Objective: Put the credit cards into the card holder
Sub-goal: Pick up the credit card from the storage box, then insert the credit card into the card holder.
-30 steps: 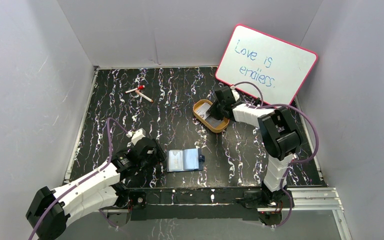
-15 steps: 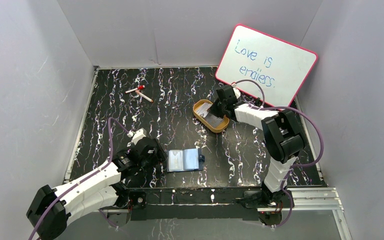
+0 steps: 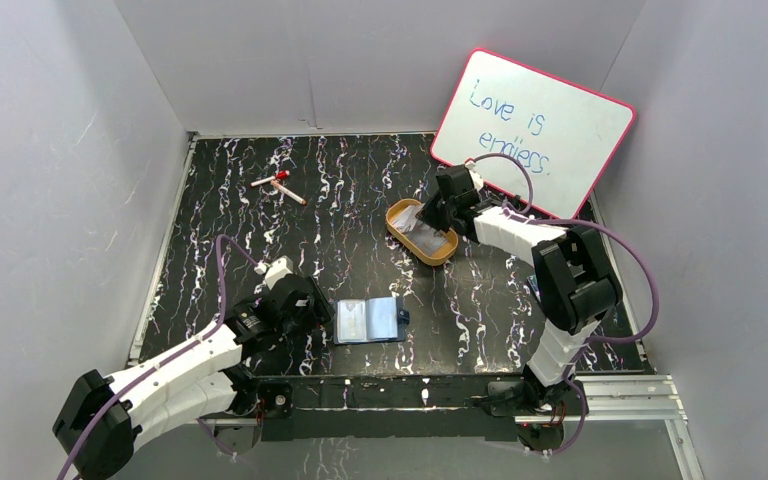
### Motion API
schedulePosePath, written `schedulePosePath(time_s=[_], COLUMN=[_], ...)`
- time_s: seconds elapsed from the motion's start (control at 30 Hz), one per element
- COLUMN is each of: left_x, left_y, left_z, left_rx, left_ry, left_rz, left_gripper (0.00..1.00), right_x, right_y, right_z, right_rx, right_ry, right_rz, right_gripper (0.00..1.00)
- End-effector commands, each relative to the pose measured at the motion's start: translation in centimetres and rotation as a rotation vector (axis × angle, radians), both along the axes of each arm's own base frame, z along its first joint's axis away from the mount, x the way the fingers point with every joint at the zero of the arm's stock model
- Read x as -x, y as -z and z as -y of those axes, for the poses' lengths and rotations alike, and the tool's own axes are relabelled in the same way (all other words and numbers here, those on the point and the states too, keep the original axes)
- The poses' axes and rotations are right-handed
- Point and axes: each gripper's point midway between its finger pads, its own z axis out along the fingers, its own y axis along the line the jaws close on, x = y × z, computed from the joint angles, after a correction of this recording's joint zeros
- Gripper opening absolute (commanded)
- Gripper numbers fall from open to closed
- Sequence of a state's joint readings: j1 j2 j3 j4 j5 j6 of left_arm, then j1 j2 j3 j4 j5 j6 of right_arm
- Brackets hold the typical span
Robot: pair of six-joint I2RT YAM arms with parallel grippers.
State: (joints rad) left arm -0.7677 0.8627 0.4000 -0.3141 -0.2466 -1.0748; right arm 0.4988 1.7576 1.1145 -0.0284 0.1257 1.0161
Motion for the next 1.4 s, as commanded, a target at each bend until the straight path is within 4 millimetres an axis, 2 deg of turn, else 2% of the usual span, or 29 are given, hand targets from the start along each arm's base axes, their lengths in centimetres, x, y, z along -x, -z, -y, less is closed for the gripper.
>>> schedulePosePath(time_s=[0.0,0.17,0.37,0.5,0.57,0.63,0.77,0.9,1.0,1.13,1.37], left_x=[-0.1,-0.1,-0.4,-0.6,-0.5,-0.4,-0.2,0.0,0.1,0.1,0.4], left_y=[0.0,-0.2,-1.0,-1.8,-2.0,-2.0,-1.9,-1.3,-0.8,0.1,2.2], left_z=[-0.2,-0.4,-0.7,-1.1,-1.2,-1.1,0.1,1.4,1.6,1.9,3.0], left_rx=[-0.006,-0.009,-0.014,-0.022,-0.020,-0.010,0.032,0.109,0.117,0.088,0.075], left_ry=[-0.009,-0.012,-0.027,-0.040,-0.044,-0.033,0.044,0.085,0.096,0.118,0.165], left_rz=[0.007,0.011,0.035,0.054,0.057,0.061,0.086,0.104,0.103,0.065,-0.009], left_gripper=[0.63,0.63,0.63,0.64,0.65,0.66,0.66,0.66,0.66,0.66,0.65], right_x=[-0.6,-0.6,0.1,3.1,5.5,8.7,14.9,19.7,21.1,22.2,23.1], right_y=[-2.6,-3.8,-9.2,-13.3,-15.1,-15.7,-15.4,-14.2,-12.6,-11.0,-8.4], right_z=[-0.2,-0.3,-0.1,-0.1,-0.7,-2.0,-4.3,-6.0,-6.3,-6.9,-8.1], right_rx=[-0.021,-0.024,-0.004,0.028,0.011,-0.030,-0.134,-0.207,-0.234,-0.289,-0.330], right_ry=[-0.011,-0.023,-0.090,-0.209,-0.320,-0.477,-0.713,-0.833,-0.854,-0.875,-0.892], right_rz=[0.056,0.082,0.199,0.293,0.353,0.371,0.364,0.350,0.315,0.287,0.214], right_gripper=[0.00,0.00,0.00,0.00,0.00,0.00,0.00,0.00,0.00,0.00,0.00])
